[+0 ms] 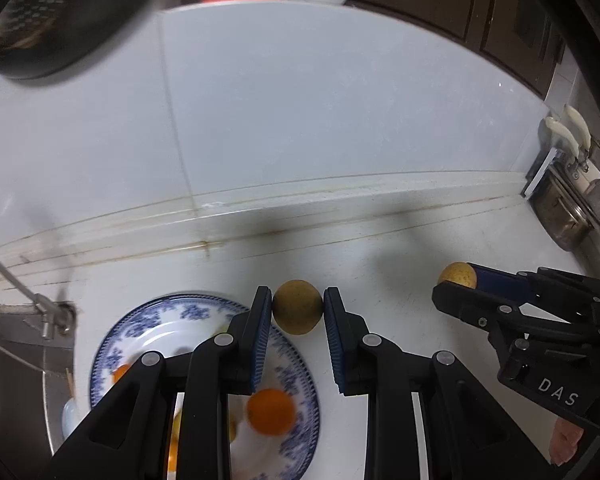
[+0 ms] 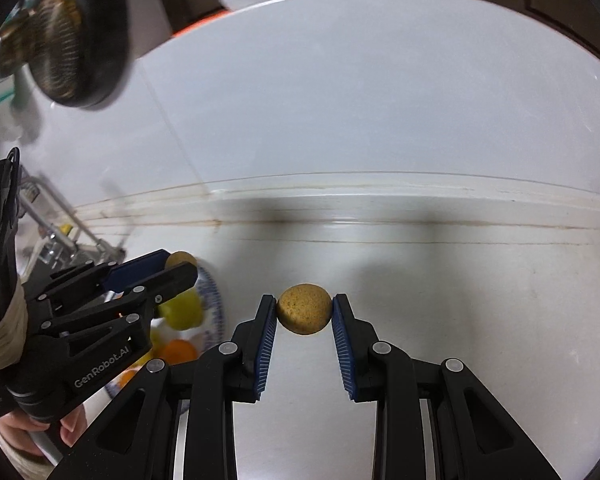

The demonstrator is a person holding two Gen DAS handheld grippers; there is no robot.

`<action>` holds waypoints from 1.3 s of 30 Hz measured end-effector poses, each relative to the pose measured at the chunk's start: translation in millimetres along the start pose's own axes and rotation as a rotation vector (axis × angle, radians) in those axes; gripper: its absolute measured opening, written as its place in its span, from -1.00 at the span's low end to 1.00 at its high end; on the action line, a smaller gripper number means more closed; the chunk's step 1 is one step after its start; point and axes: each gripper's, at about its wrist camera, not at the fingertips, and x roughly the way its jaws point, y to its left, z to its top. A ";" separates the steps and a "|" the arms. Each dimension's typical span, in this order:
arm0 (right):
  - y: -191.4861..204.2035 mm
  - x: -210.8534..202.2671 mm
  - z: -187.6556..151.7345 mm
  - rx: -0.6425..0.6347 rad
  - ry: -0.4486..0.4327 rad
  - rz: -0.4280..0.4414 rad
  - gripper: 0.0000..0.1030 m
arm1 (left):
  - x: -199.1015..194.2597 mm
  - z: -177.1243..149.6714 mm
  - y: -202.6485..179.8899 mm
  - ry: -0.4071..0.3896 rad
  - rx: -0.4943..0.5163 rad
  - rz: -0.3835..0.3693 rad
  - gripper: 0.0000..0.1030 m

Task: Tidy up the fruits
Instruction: 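Carry both small tan fruits onto the plate and open both tools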

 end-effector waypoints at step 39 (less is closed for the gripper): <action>121.7 48.7 -26.2 -0.114 0.103 0.096 -0.42 | -6.1 -65.6 108.6 0.089 0.026 -0.004 -0.49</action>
